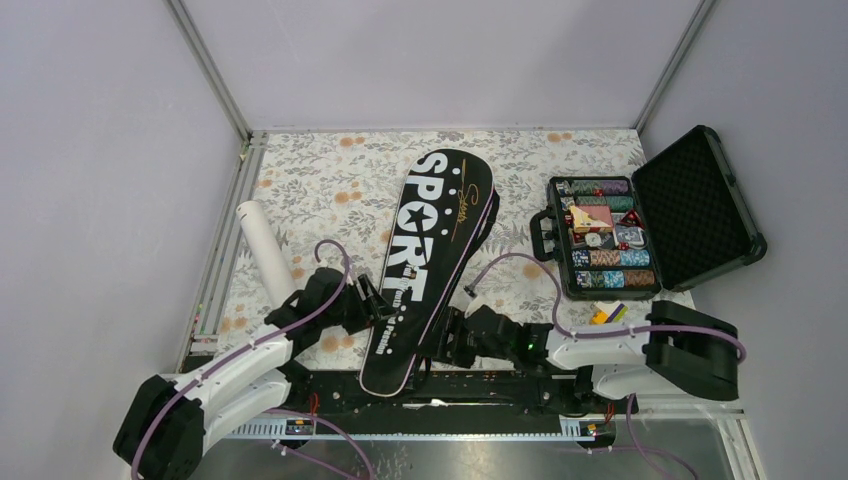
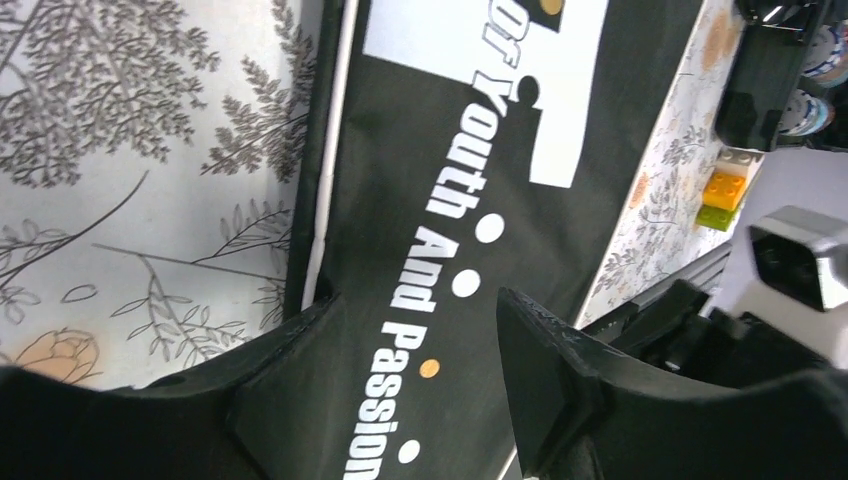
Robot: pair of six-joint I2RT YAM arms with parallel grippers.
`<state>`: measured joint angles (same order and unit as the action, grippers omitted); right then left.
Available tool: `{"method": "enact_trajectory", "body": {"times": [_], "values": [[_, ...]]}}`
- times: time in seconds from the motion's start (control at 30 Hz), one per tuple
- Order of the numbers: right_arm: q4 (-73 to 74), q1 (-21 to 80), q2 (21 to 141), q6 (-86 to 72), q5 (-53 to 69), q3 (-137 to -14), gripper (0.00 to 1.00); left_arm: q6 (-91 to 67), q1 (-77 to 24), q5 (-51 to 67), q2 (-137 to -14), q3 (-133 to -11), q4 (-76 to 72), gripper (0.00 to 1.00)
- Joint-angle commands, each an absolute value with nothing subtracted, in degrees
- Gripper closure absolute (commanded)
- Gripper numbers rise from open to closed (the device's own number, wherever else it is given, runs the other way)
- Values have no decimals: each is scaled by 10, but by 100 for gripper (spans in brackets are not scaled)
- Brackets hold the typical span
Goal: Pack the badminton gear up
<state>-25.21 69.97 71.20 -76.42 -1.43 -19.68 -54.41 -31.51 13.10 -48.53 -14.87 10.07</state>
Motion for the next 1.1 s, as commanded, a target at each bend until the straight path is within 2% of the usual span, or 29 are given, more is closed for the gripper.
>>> {"method": "enact_trajectory", "body": {"times": [0.0, 0.13, 0.57, 0.73, 0.8, 1.07], "values": [[-327, 726, 766, -792, -44, -223, 36, -555, -313, 159, -497, -141, 31, 39], [-370, 728, 809, -792, -36, -235, 39, -577, -313, 189, -502, -110, -31, 40], [-386, 722, 865, -782, -86, -262, 56, -573, -314, 192, -478, -106, -33, 41], [-406, 671, 879, -775, -91, -244, 83, -556, -314, 187, -457, -139, 13, 41], [-418, 649, 876, -757, -83, -239, 99, -560, -314, 179, -445, -156, 40, 41], [-261, 564, 812, -637, 11, -275, 100, -521, -314, 88, -384, -217, 170, 41]]}}
